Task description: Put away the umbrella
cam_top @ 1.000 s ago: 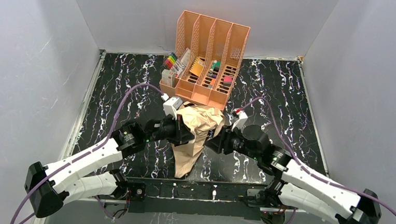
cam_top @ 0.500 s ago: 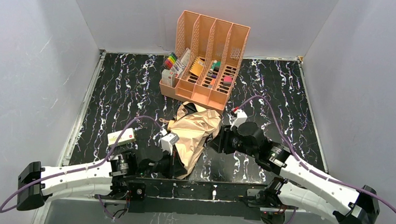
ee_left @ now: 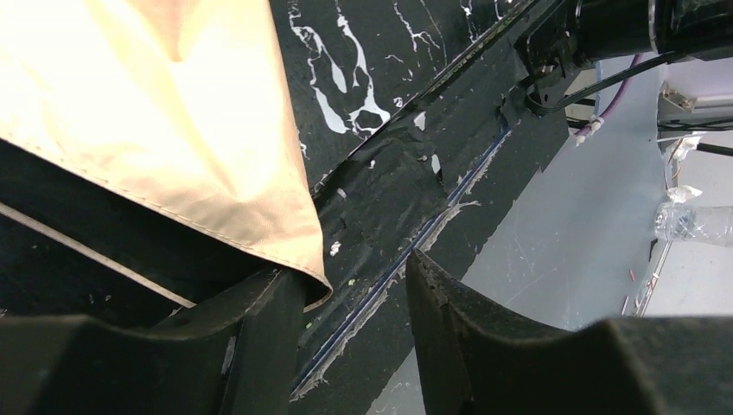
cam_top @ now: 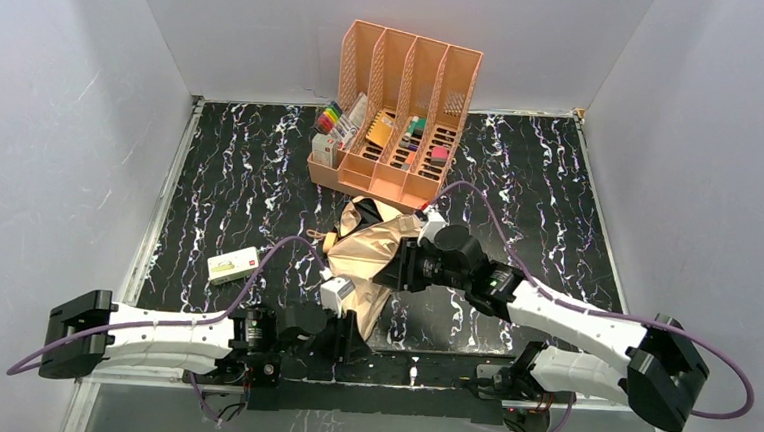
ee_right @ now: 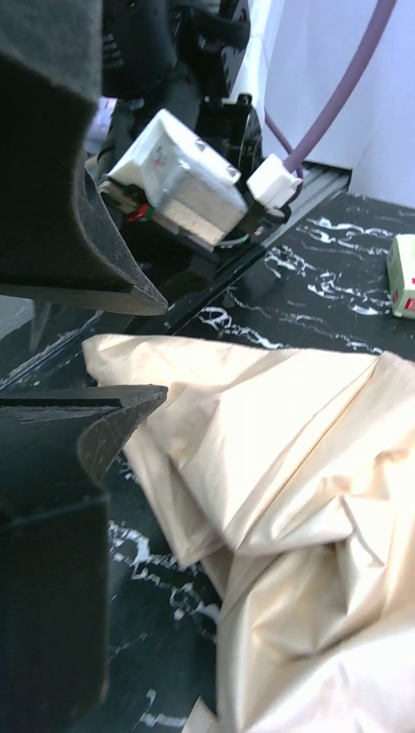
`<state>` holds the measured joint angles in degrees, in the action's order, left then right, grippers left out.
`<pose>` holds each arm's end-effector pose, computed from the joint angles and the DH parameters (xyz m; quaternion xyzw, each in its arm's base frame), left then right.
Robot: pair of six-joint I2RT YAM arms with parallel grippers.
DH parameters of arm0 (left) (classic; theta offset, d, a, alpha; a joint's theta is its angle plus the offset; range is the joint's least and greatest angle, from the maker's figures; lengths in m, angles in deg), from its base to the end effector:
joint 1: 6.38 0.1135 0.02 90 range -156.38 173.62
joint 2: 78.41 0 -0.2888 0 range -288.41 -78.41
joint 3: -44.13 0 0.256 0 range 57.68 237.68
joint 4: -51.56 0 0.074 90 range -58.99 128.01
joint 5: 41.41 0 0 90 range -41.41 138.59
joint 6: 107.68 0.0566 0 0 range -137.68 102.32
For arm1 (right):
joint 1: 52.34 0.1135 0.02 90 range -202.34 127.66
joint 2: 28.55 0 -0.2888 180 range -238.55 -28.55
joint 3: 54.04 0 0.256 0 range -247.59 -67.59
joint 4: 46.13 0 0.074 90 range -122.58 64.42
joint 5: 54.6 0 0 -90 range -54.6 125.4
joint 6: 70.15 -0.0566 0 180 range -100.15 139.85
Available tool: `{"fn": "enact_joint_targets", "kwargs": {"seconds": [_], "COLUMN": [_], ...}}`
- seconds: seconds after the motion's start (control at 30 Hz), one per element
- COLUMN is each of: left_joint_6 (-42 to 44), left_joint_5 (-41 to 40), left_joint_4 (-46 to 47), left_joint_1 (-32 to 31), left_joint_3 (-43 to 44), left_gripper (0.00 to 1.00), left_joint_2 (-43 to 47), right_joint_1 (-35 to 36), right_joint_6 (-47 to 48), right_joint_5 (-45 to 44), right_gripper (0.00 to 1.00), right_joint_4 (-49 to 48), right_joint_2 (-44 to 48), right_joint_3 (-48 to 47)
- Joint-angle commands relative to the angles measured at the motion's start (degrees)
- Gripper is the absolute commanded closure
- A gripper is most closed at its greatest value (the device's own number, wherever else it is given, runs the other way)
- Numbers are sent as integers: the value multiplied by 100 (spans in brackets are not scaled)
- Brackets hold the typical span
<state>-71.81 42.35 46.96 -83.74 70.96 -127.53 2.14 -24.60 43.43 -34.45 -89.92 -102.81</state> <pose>0.0463 -0.1782 0.1758 0.1434 0.8392 -0.4574 0.2569 0.1388 0.2081 0.2577 -0.1111 0.8314 0.4496 0.3071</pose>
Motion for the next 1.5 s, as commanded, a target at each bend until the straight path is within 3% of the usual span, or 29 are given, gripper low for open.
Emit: {"fn": "enact_joint_targets", "kwargs": {"seconds": [0.0,0.1,0.2,0.47,0.73,0.83,0.9,1.1,1.27,1.37,1.47], "left_joint_6": [-87,-115,-95,-50,291,272,228,230,735,1353,1897], "left_joint_5": [-204,-261,-297,-474,-692,-1245,-1761,-3227,-3971,-3270,-991], "left_joint_4": [466,599,627,590,-644,-1602,-2221,-3778,-3825,-3463,-3002], "left_joint_1": [-140,-173,-189,-244,-288,-288,-288,-271,-23,901,2571], "left_joint_3": [-50,-96,-38,97,882,1306,1667,2830,3465,3651,3843], "left_gripper": [60,60,52,43,28,10,5,2,2,2,2], "left_joint_2": [-97,-193,-344,-449,-67,472,833,1252,905,543,-218], "right_joint_1": [79,196,353,480,479,485,484,479,485,485,488], "right_joint_6": [-374,-477,-589,-903,-1063,-1019,-1005,-979,-938,-898,-853], "right_joint_5": [373,467,490,101,-145,-273,-324,-410,-454,-405,-388], "right_gripper": [58,59,60,71,75,76,76,76,75,75,75], "right_joint_4": [-1225,-1577,-1822,-2143,-2507,-2472,-2448,-2494,-2494,-2466,-2435], "right_joint_2": [-402,-735,-1047,-1860,-2547,-2636,-2657,-2574,-2439,-2447,-2443], "right_joint_3": [5,26,67,554,954,1043,1096,1365,1550,1522,1473]}}
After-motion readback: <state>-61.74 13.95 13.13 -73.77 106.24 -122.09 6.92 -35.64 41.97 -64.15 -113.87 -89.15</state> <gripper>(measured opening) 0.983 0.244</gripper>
